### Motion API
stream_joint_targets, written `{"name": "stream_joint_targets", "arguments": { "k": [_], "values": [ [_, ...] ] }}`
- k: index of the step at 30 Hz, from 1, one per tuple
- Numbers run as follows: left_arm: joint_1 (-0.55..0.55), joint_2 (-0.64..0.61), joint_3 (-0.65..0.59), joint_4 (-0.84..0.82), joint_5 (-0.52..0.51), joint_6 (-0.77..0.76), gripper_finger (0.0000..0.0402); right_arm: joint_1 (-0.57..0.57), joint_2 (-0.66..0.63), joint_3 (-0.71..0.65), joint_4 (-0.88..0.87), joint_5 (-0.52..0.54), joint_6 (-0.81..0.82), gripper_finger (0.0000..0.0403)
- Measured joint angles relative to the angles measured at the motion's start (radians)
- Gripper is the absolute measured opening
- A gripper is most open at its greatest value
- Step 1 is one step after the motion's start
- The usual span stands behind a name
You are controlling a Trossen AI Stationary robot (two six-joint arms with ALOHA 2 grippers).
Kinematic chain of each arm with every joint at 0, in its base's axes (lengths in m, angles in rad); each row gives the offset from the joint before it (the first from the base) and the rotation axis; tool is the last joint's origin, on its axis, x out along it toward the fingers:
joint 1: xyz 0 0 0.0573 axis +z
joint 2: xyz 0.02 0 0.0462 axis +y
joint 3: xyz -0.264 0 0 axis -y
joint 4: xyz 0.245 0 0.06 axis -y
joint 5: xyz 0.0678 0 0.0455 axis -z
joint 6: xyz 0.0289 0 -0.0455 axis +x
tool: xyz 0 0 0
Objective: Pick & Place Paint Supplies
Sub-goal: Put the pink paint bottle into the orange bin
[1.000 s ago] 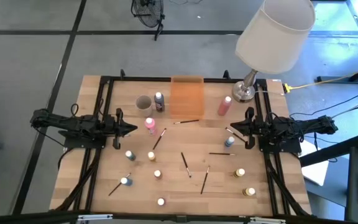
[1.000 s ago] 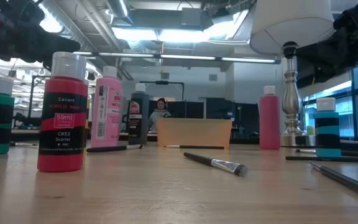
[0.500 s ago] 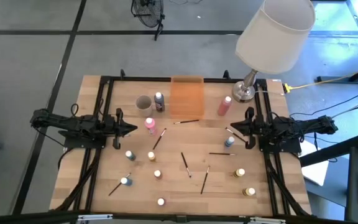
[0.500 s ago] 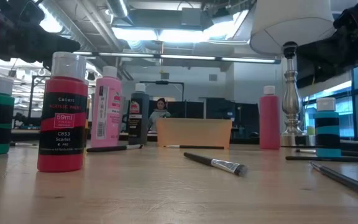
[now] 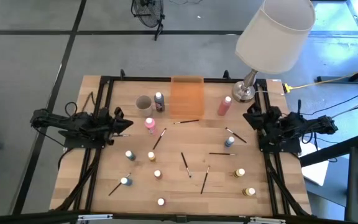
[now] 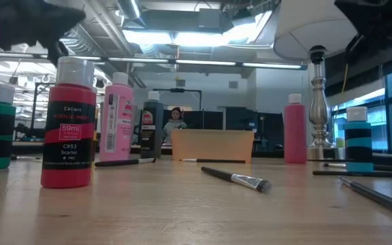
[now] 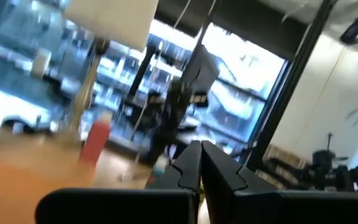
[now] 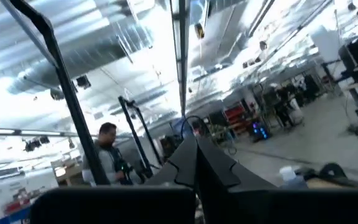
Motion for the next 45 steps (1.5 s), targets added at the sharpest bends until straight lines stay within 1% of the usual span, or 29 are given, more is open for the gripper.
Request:
{"name": "stream_joint_targets", "arguments": {
  "k": [2,5,8,11,13,16,18,21,25,29,31,34,38,42,45],
  "values": [
    [0.000,0.000,0.000,0.069,0.000,0.058,0.0006,0.000,0.000,0.000,0.033,0.019,-0.008,0.0007],
    [0.000,0.000,0.000,0.151,-0.001,0.107,0.0006,0.000,0.000,0.000,0.098,0.022,0.071,0.0007],
    [0.000,0.000,0.000,0.221,-0.002,0.081,0.0006,0.000,0.000,0.001,0.144,0.001,0.084,0.0007],
    [0.000,0.000,0.000,0.251,-0.005,0.047,0.0006,0.000,0.003,0.048,0.096,-0.039,0.084,0.0009],
    [0.000,0.000,0.000,0.248,-0.026,0.033,0.0006,0.000,0.018,0.106,0.014,-0.049,0.068,0.0014],
    [0.000,0.000,0.000,0.249,-0.076,0.005,0.0010,0.000,0.070,0.222,-0.159,-0.048,0.037,0.0032],
    [0.000,0.000,0.000,0.250,-0.095,-0.011,0.0017,0.000,0.121,0.307,-0.265,-0.029,0.033,0.0049],
    [0.000,0.000,0.000,0.273,-0.096,-0.035,0.0036,0.000,0.216,0.429,-0.422,-0.022,0.032,0.0084],
    [0.000,0.000,0.000,0.307,-0.098,-0.100,0.0079,0.000,0.356,0.568,-0.583,0.002,0.031,0.0139],
    [0.000,0.000,0.004,0.331,-0.132,-0.103,0.0130,0.000,0.494,0.683,-0.680,0.033,0.031,0.0191],
    [0.000,0.000,0.016,0.330,-0.135,-0.087,0.0154,0.000,0.555,0.741,-0.729,0.041,0.036,0.0211],
    [0.000,0.000,0.038,0.331,-0.140,-0.082,0.0183,0.000,0.643,0.839,-0.830,0.043,0.051,0.0231],
    [0.000,0.000,0.057,0.331,-0.134,-0.047,0.0205,-0.001,0.756,0.988,-1.087,0.091,0.136,0.0238],
    [0.000,0.000,0.058,0.325,-0.134,-0.028,0.0209,-0.034,0.876,1.134,-1.406,0.111,0.339,0.0238],
    [0.000,0.000,0.058,0.313,-0.133,-0.039,0.0208,-0.068,0.967,1.211,-1.590,0.100,0.451,0.0238]
  ]
}}
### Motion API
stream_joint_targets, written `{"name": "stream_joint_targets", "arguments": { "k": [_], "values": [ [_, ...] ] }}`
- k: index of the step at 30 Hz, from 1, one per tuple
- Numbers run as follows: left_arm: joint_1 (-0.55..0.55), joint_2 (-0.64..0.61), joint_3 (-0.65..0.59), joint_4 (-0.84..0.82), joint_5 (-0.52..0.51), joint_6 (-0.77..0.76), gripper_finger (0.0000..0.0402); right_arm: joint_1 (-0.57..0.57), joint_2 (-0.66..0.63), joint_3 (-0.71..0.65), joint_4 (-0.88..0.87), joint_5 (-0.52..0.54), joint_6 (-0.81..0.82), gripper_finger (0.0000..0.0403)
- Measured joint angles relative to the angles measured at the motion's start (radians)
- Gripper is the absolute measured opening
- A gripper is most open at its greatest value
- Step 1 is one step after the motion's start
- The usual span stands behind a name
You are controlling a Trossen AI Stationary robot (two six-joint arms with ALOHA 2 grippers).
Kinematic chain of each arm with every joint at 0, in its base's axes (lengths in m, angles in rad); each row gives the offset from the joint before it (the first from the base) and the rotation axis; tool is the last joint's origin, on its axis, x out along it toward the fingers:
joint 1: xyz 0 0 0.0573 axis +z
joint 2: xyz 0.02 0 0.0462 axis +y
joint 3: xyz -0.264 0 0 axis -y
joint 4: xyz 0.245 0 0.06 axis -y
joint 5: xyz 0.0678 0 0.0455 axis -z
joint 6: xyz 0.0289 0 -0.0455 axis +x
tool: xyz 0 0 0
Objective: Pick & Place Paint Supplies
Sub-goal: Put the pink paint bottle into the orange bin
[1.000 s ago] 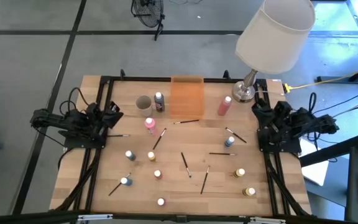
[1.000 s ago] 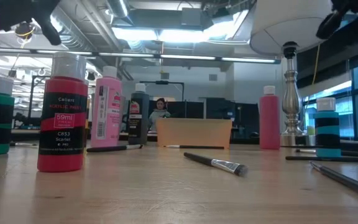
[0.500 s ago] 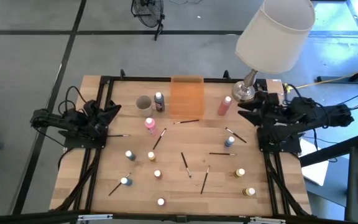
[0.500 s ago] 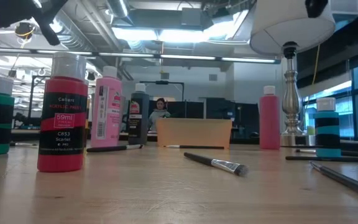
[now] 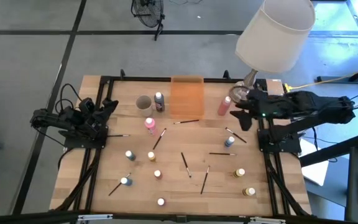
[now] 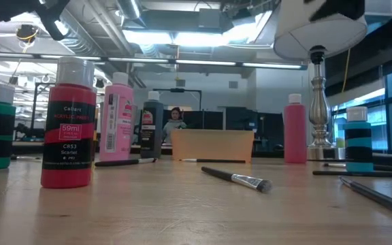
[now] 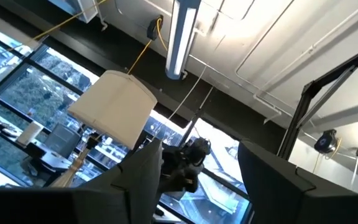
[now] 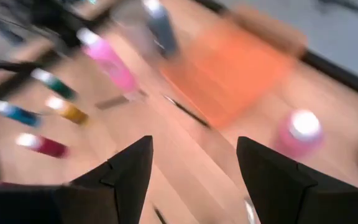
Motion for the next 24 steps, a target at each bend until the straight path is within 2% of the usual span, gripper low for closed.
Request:
{"name": "stream_joint_targets", "arguments": {
  "k": [3,14,18,24],
  "values": [
    [0.000,0.000,0.000,0.001,-0.002,-0.025,0.0206,-0.032,0.075,0.039,-0.086,-0.023,0.015,0.0238],
    [0.000,0.000,0.000,0.001,-0.003,-0.107,0.0209,-0.137,0.286,0.065,-0.168,-0.050,0.144,0.0238],
    [0.000,0.000,0.000,0.001,-0.003,-0.133,0.0209,-0.164,0.331,0.065,-0.224,-0.050,0.197,0.0238],
    [0.000,0.000,0.000,0.001,-0.003,-0.157,0.0209,-0.209,0.373,0.065,-0.209,-0.034,0.188,0.0238]
  ]
}}
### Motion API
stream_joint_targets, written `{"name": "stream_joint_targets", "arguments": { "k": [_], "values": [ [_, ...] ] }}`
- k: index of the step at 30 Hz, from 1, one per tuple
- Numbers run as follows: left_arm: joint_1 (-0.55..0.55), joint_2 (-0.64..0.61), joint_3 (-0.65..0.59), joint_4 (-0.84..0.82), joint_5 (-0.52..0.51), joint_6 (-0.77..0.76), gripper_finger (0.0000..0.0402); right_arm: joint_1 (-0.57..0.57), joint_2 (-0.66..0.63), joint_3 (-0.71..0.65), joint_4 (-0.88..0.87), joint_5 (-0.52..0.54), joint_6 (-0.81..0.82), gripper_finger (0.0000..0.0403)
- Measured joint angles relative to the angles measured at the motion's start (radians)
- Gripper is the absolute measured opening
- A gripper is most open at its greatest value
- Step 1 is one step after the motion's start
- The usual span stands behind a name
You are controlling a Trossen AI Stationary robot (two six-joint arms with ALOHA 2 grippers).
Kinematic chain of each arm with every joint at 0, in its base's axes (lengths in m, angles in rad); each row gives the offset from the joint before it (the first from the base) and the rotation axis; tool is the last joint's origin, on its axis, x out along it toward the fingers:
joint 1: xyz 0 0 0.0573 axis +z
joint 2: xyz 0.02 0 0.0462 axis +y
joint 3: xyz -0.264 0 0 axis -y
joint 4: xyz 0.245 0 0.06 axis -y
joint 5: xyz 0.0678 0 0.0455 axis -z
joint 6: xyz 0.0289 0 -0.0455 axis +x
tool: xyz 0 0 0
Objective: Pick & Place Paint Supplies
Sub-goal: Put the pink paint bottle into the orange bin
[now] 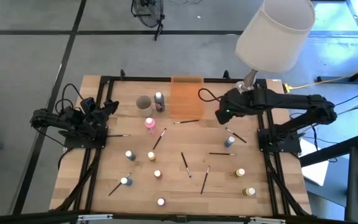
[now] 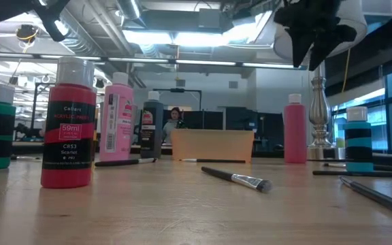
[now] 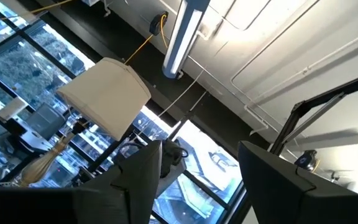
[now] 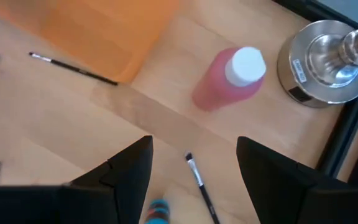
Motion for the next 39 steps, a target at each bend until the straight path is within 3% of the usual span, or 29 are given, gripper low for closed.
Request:
{"name": "stream_joint_targets", "arguments": {
  "k": [17,23,29,39],
  "values": [
    [0.000,0.000,0.000,-0.007,0.039,0.001,0.0210,-0.190,0.014,-0.001,0.049,-0.042,-0.049,0.0237],
    [0.000,0.000,0.000,-0.008,0.042,0.002,0.0210,-0.222,0.094,-0.002,0.067,-0.061,-0.059,0.0237],
    [0.000,0.000,0.000,-0.008,0.082,0.001,0.0210,-0.247,0.159,-0.002,0.062,-0.001,-0.063,0.0237],
    [0.000,0.000,0.000,-0.009,0.113,0.001,0.0210,-0.289,0.176,-0.002,0.058,-0.008,-0.087,0.0237]
  ]
}}
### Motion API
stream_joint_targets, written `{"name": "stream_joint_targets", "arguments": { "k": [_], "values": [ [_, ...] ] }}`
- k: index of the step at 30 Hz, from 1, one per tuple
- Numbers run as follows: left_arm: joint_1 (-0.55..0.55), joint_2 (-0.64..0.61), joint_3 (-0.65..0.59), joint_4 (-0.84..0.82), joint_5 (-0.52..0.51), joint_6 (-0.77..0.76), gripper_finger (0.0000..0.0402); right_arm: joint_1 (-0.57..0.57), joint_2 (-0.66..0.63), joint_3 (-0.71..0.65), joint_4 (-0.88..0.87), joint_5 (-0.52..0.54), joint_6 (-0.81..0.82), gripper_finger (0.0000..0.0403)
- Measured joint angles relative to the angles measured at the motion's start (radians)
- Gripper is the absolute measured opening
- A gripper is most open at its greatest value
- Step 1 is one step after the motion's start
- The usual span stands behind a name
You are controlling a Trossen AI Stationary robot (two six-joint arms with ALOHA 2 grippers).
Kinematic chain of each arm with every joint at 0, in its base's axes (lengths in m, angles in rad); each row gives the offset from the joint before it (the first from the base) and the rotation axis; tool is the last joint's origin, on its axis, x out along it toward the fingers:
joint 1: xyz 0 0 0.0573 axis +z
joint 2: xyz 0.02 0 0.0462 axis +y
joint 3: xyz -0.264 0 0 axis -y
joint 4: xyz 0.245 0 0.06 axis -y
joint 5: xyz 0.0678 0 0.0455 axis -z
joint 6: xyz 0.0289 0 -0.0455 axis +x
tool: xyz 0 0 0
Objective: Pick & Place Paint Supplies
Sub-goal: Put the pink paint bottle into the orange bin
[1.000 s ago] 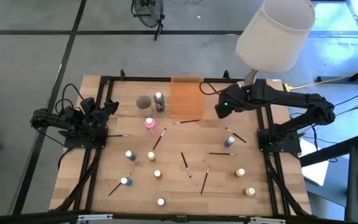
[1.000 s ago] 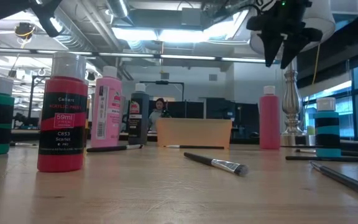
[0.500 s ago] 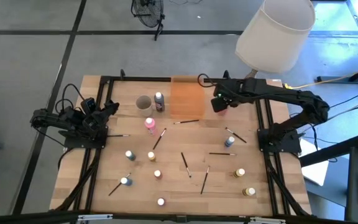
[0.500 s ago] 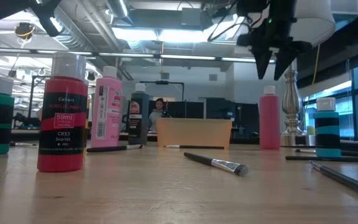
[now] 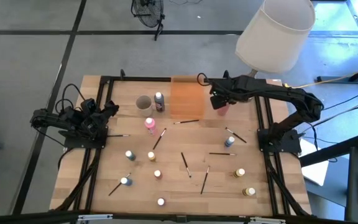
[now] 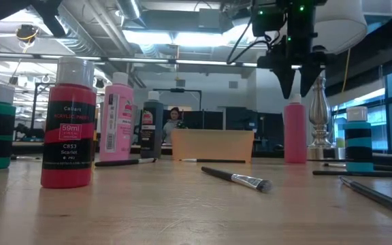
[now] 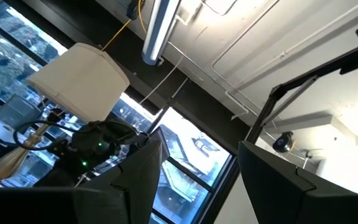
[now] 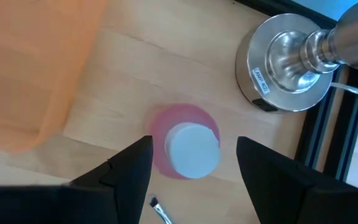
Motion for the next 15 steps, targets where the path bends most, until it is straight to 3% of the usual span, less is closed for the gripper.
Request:
{"name": "stream_joint_targets", "arguments": {
  "k": [15],
  "values": [
    [0.000,0.000,0.000,-0.021,0.000,0.000,0.0210,-0.012,0.000,0.000,0.027,-0.038,-0.020,0.0237]
  ]
}}
